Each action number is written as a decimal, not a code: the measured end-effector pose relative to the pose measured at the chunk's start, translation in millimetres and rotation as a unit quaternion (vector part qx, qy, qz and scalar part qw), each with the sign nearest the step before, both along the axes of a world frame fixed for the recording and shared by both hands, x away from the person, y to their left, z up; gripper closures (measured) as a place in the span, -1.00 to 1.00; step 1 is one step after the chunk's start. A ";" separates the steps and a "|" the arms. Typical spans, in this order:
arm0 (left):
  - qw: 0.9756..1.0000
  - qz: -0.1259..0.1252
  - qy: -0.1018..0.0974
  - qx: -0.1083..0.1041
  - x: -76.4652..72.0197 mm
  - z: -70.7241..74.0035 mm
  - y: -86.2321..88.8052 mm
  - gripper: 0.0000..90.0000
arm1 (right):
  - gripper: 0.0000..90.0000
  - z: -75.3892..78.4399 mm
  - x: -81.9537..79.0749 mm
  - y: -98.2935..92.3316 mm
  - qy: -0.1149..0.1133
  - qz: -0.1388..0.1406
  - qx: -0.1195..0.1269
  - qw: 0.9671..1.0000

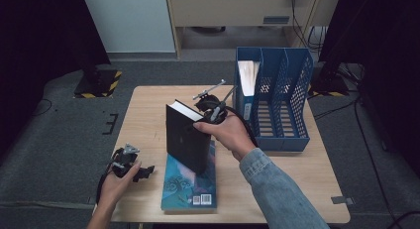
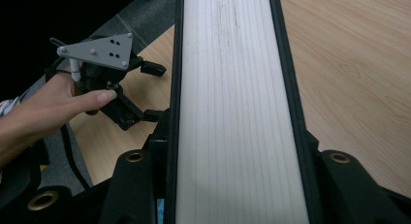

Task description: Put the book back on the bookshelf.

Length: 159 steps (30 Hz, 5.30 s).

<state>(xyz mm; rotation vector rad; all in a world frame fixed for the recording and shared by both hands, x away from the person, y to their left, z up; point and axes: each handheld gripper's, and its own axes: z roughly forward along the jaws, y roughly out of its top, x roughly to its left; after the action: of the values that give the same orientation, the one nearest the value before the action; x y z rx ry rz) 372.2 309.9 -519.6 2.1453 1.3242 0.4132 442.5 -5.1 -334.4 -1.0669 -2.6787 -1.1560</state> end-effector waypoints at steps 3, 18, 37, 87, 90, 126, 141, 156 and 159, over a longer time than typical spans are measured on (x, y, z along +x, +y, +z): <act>1.000 0.005 0.001 -0.002 0.9 -2.0 0.9 -0.87 | 0.17 0.9 1.3 -5.9 -0.001 -0.010 0.006 1.000; 1.000 0.005 0.003 -0.006 -0.4 -5.3 -1.6 -0.93 | 0.17 3.2 -8.0 -33.4 -0.013 -0.032 0.018 0.999; 0.999 0.001 -0.033 0.006 -8.9 -13.0 -5.2 -1.00 | 0.17 9.4 -25.6 -77.0 -0.022 -0.054 0.029 0.998; 0.999 0.006 -0.043 0.001 -10.5 -14.8 -5.6 -1.00 | 0.17 -11.1 -71.6 -198.1 -0.014 -0.122 0.051 0.991; 0.999 0.007 -0.043 0.001 -10.4 -14.8 -5.7 -1.00 | 0.17 -8.6 -76.5 -205.1 -0.017 -0.125 0.054 0.991; 0.999 0.004 -0.042 0.003 -8.8 -14.5 -7.3 -1.00 | 0.17 71.5 -64.2 -264.6 -0.046 -0.183 0.089 0.978; 0.999 0.005 -0.041 0.000 -8.3 -14.5 -8.7 -1.00 | 0.17 79.4 -28.8 -283.6 -0.035 -0.237 0.064 0.969; 0.999 0.003 -0.043 0.001 -8.2 -14.6 -8.7 -1.00 | 0.17 82.6 5.6 -309.3 -0.038 -0.310 0.032 0.949; 0.999 0.004 -0.043 0.001 -8.4 -14.6 -8.7 -1.00 | 0.17 82.6 9.8 -313.7 -0.035 -0.321 0.028 0.946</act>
<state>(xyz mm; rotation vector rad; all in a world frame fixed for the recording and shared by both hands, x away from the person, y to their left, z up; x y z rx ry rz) 363.8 301.2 -534.3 2.1002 1.2841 0.5036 452.3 -318.8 -251.9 -2.0094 -2.3752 -1.3448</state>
